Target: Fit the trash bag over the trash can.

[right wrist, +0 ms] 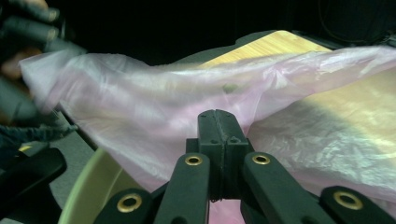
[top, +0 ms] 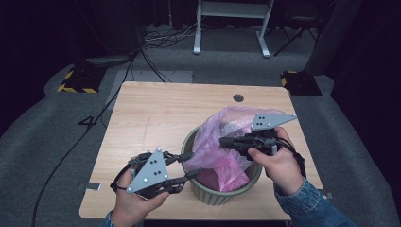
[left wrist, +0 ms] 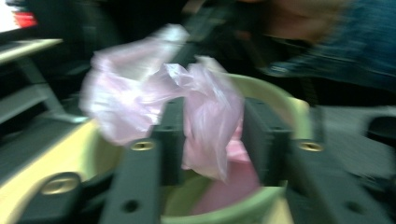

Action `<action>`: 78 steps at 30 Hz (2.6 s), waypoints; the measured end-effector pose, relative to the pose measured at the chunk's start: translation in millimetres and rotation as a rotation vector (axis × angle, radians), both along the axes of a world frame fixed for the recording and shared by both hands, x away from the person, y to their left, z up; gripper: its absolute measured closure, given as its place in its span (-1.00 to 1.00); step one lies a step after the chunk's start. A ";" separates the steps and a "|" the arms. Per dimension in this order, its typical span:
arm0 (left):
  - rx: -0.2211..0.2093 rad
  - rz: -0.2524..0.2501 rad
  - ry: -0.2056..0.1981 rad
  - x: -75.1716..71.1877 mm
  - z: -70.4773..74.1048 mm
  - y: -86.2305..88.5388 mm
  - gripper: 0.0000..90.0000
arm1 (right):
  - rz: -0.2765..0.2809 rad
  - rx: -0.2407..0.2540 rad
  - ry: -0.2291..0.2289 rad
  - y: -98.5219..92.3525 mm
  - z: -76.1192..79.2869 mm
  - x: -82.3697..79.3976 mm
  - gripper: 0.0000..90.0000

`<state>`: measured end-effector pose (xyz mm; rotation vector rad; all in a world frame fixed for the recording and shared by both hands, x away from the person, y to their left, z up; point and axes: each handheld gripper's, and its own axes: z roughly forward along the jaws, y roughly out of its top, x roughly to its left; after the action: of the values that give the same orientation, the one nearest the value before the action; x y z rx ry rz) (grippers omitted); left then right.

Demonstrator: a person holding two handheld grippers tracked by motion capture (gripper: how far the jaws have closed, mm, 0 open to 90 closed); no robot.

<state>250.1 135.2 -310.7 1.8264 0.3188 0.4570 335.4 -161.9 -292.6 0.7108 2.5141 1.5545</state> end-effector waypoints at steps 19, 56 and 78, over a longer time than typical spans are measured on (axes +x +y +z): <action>0.093 -0.152 -0.035 -4.1 0.2 -16.4 0.94 | -0.043 0.047 0.002 1.4 -2.2 -5.2 -0.43; 0.046 0.065 0.083 55.6 19.9 -29.6 -0.16 | 0.032 -0.095 -0.189 12.8 -1.9 -13.5 1.00; 0.042 0.188 0.170 74.3 -3.1 13.5 1.00 | 0.026 -0.064 -0.198 -26.0 -12.7 -13.4 1.00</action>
<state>324.3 148.7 -313.7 1.8886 0.6053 0.4407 322.0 -187.9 -305.3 0.4919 2.4247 1.4649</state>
